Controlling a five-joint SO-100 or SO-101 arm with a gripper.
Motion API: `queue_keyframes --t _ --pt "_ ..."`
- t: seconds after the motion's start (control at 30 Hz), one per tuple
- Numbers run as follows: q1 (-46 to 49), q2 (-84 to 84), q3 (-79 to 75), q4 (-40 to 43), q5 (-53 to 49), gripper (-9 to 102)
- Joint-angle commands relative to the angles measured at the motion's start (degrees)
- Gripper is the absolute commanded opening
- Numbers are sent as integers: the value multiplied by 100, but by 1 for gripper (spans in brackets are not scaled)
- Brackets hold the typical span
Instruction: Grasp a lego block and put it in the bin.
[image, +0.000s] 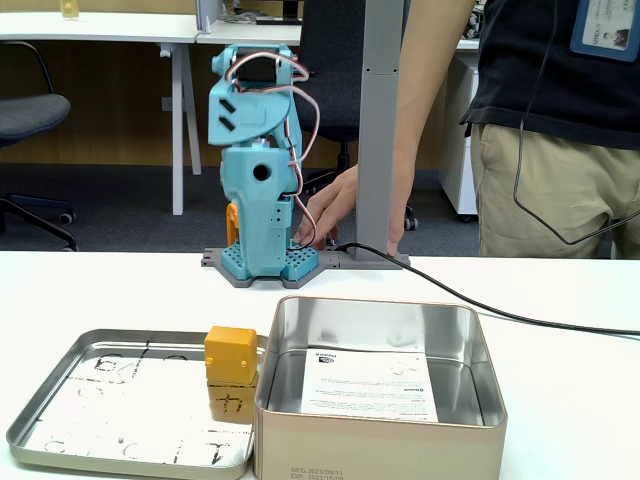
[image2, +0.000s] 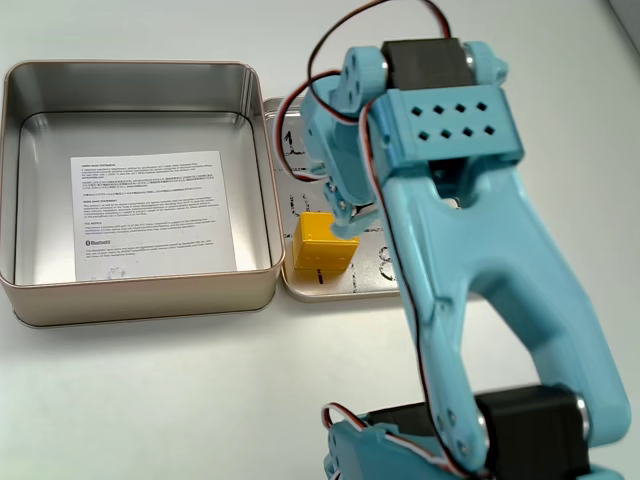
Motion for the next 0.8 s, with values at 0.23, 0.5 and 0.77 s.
queue_keyframes --t 0.23,0.5,0.77 --pt "158 -1107 79 -870 -272 29" --pt "562 -2057 79 -1512 -475 28" --pt "642 -2470 88 -1802 -519 29"
